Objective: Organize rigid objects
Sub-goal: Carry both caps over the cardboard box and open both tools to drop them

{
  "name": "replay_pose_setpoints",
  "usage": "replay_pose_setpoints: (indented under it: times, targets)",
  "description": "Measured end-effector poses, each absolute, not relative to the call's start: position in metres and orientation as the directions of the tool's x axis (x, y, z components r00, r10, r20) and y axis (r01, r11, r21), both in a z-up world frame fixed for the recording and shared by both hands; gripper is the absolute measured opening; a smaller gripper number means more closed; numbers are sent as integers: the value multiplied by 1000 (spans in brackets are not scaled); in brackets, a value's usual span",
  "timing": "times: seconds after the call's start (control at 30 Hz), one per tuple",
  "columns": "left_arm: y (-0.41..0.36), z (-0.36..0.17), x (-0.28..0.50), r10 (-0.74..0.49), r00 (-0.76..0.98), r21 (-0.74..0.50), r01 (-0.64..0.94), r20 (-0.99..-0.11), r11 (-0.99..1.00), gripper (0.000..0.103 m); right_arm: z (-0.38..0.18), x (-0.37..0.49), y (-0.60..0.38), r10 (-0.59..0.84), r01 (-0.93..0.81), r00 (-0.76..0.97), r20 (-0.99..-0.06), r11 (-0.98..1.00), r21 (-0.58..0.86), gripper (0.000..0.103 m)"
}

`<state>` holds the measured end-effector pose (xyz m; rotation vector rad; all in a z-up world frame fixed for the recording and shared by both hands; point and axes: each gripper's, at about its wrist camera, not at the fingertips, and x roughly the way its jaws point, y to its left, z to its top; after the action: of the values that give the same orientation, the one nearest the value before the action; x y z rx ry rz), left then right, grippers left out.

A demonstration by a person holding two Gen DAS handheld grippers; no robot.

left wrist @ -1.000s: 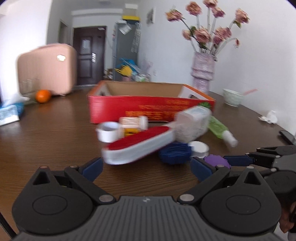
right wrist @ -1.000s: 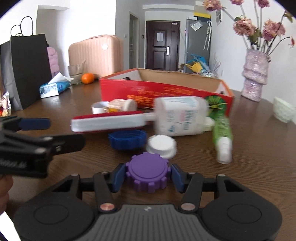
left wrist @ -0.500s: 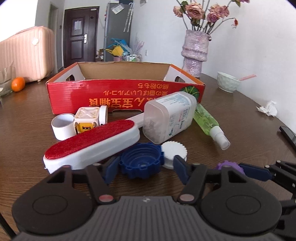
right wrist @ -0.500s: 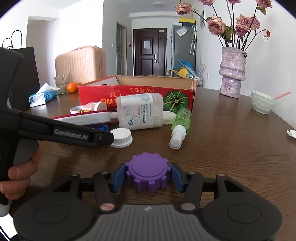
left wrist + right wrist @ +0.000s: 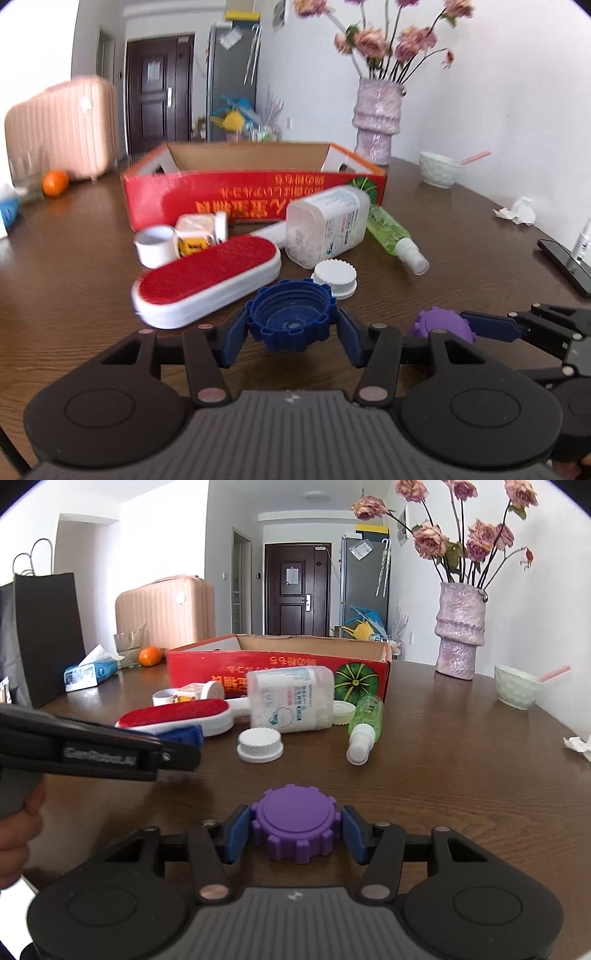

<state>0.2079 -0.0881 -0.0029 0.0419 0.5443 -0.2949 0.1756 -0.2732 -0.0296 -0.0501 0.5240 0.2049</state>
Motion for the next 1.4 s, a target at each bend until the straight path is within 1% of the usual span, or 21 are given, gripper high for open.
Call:
replay_pose_setpoints:
  times: [0.1, 0.23, 0.4, 0.53, 0.67, 0.73, 0.8, 0.87, 0.9, 0.93, 1.0, 1.13, 1.27, 1.3, 1.33, 1.37, 1.4]
  targets:
    - [-80, 8, 193, -253, 838, -28, 275, -484, 961, 54, -21, 163, -266, 183, -212, 859, -478, 977, -7, 52]
    - [-64, 23, 182, -226, 874, -16, 243, -429, 970, 54, -2, 150, -259, 182, -211, 891, -416, 977, -25, 52]
    - [-47, 44, 192, -176, 918, 18, 195, -354, 981, 54, 22, 156, -262, 167, -188, 925, -342, 982, -28, 53]
    - [-38, 67, 223, -144, 944, 39, 162, -297, 986, 54, 44, 187, -272, 147, -154, 942, -300, 988, 1, 53]
    - [-40, 88, 269, -118, 963, 93, 144, -241, 985, 54, 67, 238, -285, 143, -139, 952, -270, 990, 33, 53]
    - [-44, 94, 297, -97, 968, 118, 127, -232, 985, 54, 78, 273, -290, 144, -134, 952, -271, 989, 57, 53]
    - [-49, 101, 329, -69, 970, 147, 105, -232, 984, 54, 87, 311, -295, 144, -127, 943, -299, 989, 77, 53]
    - [-52, 105, 363, -72, 966, 168, 117, -249, 979, 54, 92, 353, -296, 145, -119, 929, -340, 988, 95, 53]
    - [-52, 106, 379, -95, 963, 150, 136, -252, 979, 54, 93, 374, -296, 143, -116, 923, -358, 989, 95, 53]
    - [-53, 107, 396, -116, 958, 145, 158, -264, 977, 54, 93, 397, -296, 137, -111, 914, -381, 990, 90, 53]
    - [-56, 109, 434, -111, 947, 157, 164, -301, 974, 54, 88, 439, -294, 111, -92, 896, -429, 994, 66, 53]
    - [-62, 101, 508, -122, 897, 131, 194, -424, 972, 54, 72, 510, -294, 98, -71, 840, -534, 995, 71, 53]
    - [-64, 73, 565, -97, 834, 144, 206, -543, 968, 55, 54, 569, -296, 60, -28, 794, -606, 998, 62, 53]
    - [-65, 64, 576, -92, 811, 139, 208, -578, 968, 57, 48, 579, -299, 50, -7, 783, -620, 997, 72, 53]
    - [-62, 56, 583, -88, 793, 128, 205, -602, 970, 65, 42, 589, -300, 46, 8, 769, -638, 997, 81, 54]
    - [-60, 48, 586, -81, 784, 127, 201, -616, 971, 66, 35, 596, -301, 48, 11, 752, -657, 996, 86, 57]
    - [-59, 44, 586, -67, 787, 157, 205, -613, 966, 66, 30, 600, -302, 48, 18, 740, -671, 996, 91, 60]
